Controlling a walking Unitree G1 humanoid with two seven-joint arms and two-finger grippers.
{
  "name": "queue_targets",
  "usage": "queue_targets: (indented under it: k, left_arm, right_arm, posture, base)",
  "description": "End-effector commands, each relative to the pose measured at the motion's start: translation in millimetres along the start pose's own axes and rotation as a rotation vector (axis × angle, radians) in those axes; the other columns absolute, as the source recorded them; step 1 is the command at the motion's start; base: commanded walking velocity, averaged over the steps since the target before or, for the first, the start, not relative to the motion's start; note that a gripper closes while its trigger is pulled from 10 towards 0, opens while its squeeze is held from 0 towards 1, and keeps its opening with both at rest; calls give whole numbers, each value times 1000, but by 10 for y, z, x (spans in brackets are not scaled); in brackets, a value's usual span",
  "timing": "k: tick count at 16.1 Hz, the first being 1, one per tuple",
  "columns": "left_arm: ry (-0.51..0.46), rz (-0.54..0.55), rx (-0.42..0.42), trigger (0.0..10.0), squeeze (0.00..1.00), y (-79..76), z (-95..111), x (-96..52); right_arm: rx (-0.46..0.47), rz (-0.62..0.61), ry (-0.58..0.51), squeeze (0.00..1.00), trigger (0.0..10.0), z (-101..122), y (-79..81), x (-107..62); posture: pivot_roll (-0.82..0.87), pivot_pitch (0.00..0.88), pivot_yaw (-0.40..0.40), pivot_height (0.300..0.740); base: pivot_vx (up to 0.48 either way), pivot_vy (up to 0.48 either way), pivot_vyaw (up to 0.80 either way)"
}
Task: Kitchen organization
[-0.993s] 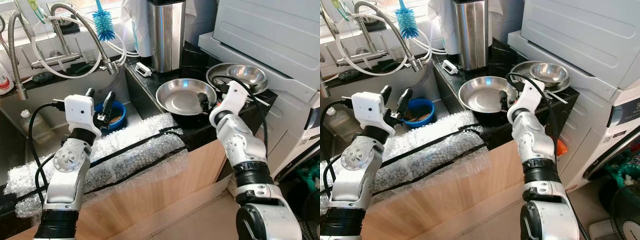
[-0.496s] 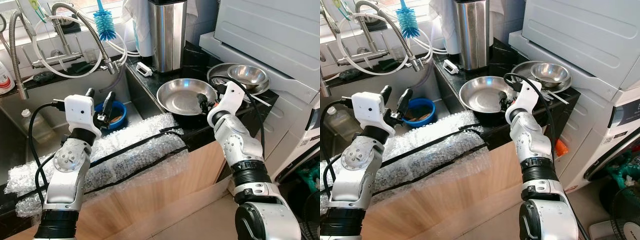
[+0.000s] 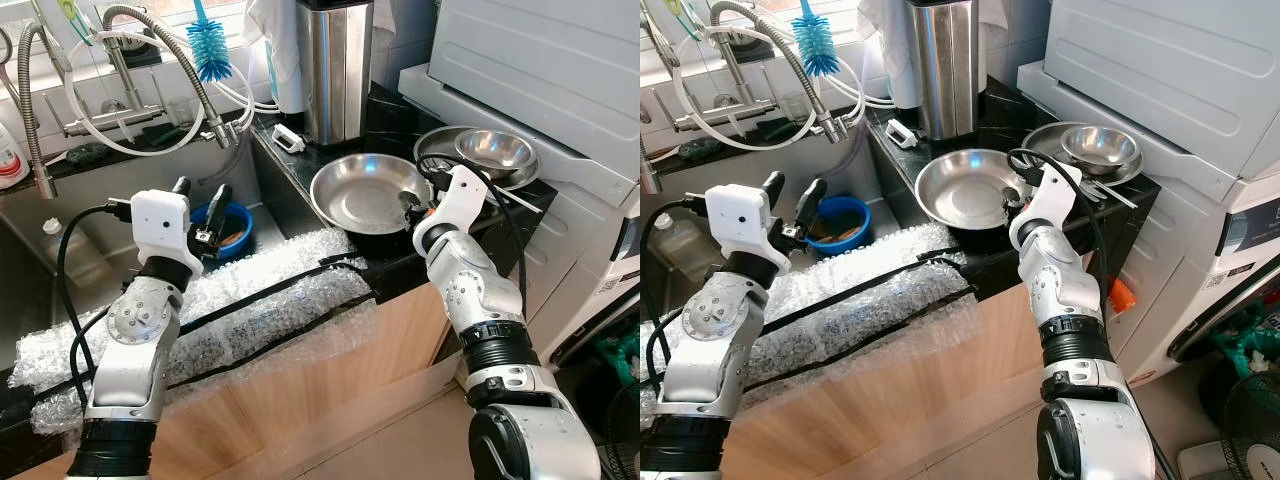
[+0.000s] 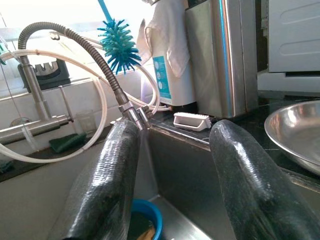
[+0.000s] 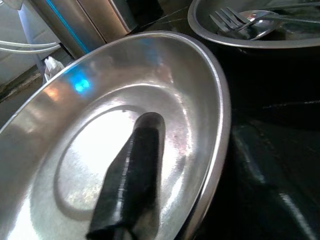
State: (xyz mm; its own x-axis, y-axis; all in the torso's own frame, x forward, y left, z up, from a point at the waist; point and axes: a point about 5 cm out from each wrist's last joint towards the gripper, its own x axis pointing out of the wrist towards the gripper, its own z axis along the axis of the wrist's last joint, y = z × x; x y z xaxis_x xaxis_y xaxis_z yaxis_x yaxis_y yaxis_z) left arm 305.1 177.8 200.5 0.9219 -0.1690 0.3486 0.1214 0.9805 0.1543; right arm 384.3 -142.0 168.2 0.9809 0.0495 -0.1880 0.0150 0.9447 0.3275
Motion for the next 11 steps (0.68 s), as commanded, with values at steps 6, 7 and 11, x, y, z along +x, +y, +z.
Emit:
queue_targets:
  k: [6, 7, 11]
  left_arm:
    - [5, -9, 23, 10000, 0, -11, -7, 19]
    - [1, -7, 23, 10000, 0, -10, -3, 22]
    - [-13, -13, 46, 10000, 0, -27, 23, 35]
  right_arm:
    - [15, 10, -57, 0, 0, 71, 89, 12]
    - [23, 1, -114, 0, 0, 123, 88, 1]
    - [96, 34, -334, 0, 0, 348, 148, -68]
  posture:
    - [-65, 0, 67, 740]
    - [-68, 0, 65, 740]
    - [-65, 0, 62, 740]
  base:
    - [0, 0, 0]
    - [0, 0, 0]
    - [0, 0, 0]
